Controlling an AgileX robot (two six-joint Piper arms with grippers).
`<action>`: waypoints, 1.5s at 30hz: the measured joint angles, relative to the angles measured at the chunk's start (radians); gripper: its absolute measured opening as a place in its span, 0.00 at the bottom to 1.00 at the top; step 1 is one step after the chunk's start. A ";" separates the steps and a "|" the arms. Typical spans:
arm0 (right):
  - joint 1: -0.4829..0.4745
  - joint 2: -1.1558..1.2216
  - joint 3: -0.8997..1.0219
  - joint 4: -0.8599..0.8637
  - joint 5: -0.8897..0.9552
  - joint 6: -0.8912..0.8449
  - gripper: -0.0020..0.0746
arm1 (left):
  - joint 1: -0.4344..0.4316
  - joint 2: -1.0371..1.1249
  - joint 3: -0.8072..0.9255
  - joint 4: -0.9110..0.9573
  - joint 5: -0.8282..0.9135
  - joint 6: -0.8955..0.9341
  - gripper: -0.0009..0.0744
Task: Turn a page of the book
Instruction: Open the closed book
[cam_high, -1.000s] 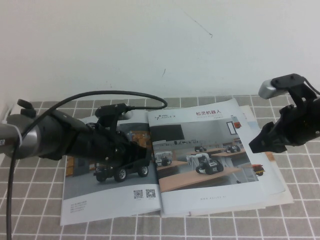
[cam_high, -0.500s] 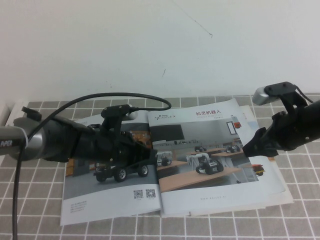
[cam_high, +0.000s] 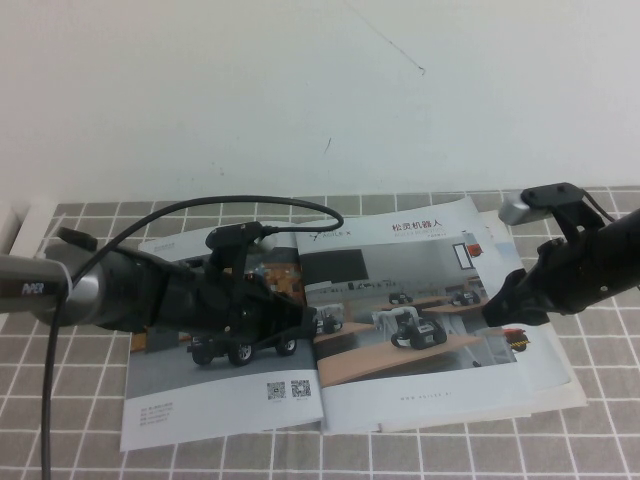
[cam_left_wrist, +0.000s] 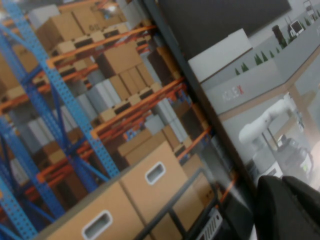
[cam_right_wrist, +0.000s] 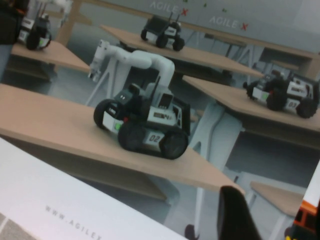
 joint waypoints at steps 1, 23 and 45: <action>0.000 0.000 0.000 0.002 0.000 0.000 0.46 | 0.000 0.001 0.000 0.000 0.000 0.002 0.01; 0.000 0.025 0.000 0.115 -0.041 -0.097 0.46 | 0.000 0.002 -0.002 -0.002 0.006 0.004 0.01; 0.000 0.089 0.000 0.134 -0.060 -0.118 0.46 | 0.000 0.003 -0.002 0.000 0.024 0.004 0.01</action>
